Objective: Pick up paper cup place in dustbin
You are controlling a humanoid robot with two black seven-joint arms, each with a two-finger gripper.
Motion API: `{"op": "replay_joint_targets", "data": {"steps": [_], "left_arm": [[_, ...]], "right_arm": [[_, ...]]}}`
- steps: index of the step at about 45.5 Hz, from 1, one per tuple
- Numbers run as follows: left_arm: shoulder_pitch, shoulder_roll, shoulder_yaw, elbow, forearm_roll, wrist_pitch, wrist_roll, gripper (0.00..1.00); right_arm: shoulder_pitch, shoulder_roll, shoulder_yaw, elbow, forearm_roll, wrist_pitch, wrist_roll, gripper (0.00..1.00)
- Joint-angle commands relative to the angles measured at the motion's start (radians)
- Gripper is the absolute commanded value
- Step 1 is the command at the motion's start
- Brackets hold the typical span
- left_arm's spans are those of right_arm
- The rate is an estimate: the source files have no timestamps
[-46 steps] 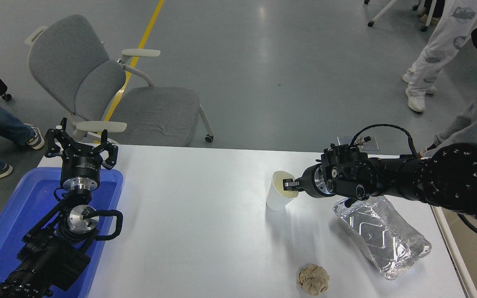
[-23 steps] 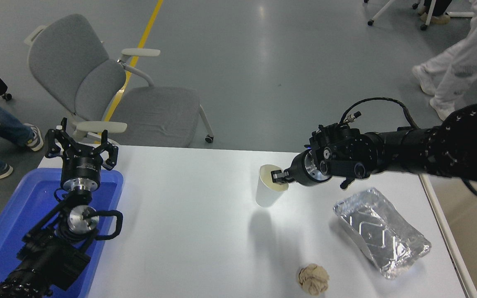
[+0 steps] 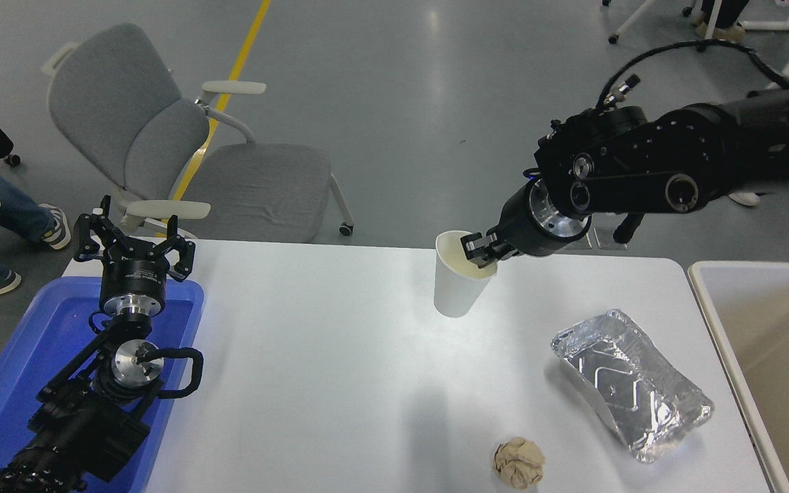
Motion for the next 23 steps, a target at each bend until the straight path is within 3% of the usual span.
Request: {"op": "replay_joint_targets", "data": {"steps": [1, 15, 23], "left_arm": [[0.0, 0.0, 0.0, 0.0, 0.0, 0.0, 0.0, 0.99], [0.0, 0.0, 0.0, 0.0, 0.0, 0.0, 0.0, 0.99], [0.0, 0.0, 0.0, 0.0, 0.0, 0.0, 0.0, 0.99]], "right_arm": [[0.138, -0.043, -0.003, 0.03, 0.008, 0.075, -0.029, 0.0], [0.217, -0.104, -0.006, 0.03, 0.008, 0.105, -0.056, 0.0], [0.237, -0.233, -0.011, 0.022, 0.01, 0.098, -0.107, 0.0]]}}
